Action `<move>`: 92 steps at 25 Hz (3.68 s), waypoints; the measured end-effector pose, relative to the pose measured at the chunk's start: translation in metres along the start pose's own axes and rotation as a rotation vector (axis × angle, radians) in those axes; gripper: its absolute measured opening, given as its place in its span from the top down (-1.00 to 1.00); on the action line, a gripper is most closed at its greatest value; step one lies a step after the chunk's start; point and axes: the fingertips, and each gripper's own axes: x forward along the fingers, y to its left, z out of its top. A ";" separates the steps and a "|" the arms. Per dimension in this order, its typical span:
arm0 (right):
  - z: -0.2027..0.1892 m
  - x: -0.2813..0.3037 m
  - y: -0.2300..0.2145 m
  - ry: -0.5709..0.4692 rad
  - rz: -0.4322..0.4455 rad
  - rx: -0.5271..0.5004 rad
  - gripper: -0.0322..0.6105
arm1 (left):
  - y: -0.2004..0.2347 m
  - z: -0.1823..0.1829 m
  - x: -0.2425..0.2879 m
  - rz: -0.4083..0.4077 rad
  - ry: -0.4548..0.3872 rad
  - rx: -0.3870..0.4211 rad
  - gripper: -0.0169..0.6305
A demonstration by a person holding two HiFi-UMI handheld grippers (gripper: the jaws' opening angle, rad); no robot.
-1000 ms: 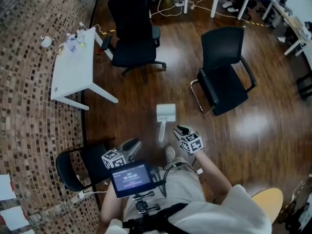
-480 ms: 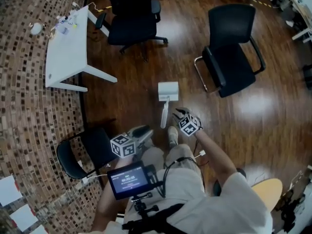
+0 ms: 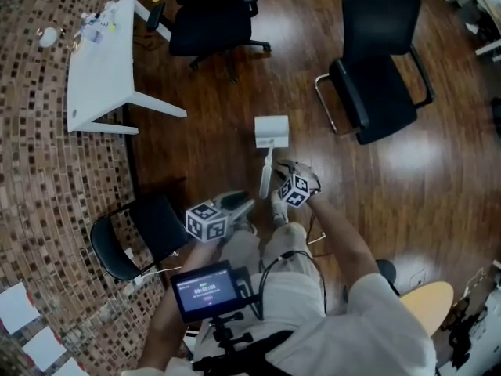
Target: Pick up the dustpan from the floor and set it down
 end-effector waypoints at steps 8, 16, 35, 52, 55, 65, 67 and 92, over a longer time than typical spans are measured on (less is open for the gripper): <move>-0.012 0.030 -0.003 0.026 -0.007 -0.060 0.50 | -0.008 -0.005 0.020 -0.013 0.018 -0.020 0.55; -0.008 0.050 -0.001 0.038 0.014 -0.139 0.47 | -0.009 -0.001 0.022 -0.011 0.029 -0.020 0.55; -0.003 0.090 0.004 -0.051 -0.059 -0.071 0.55 | 0.028 -0.004 0.005 0.069 -0.006 -0.061 0.55; 0.019 0.000 -0.081 -0.160 -0.203 0.398 0.57 | 0.006 0.030 -0.039 0.072 -0.083 -0.002 0.55; 0.023 -0.027 -0.084 -0.173 -0.227 0.406 0.57 | 0.002 0.034 -0.048 0.055 -0.105 0.015 0.55; 0.061 -0.123 -0.102 -0.252 -0.327 0.471 0.57 | -0.002 0.064 -0.064 0.022 -0.204 0.068 0.55; 0.071 -0.143 -0.105 -0.272 -0.353 0.485 0.57 | -0.002 0.068 -0.075 0.014 -0.229 0.070 0.55; 0.238 -0.386 -0.115 -0.476 -0.485 0.413 0.57 | -0.023 0.162 -0.197 0.002 -0.577 0.149 0.55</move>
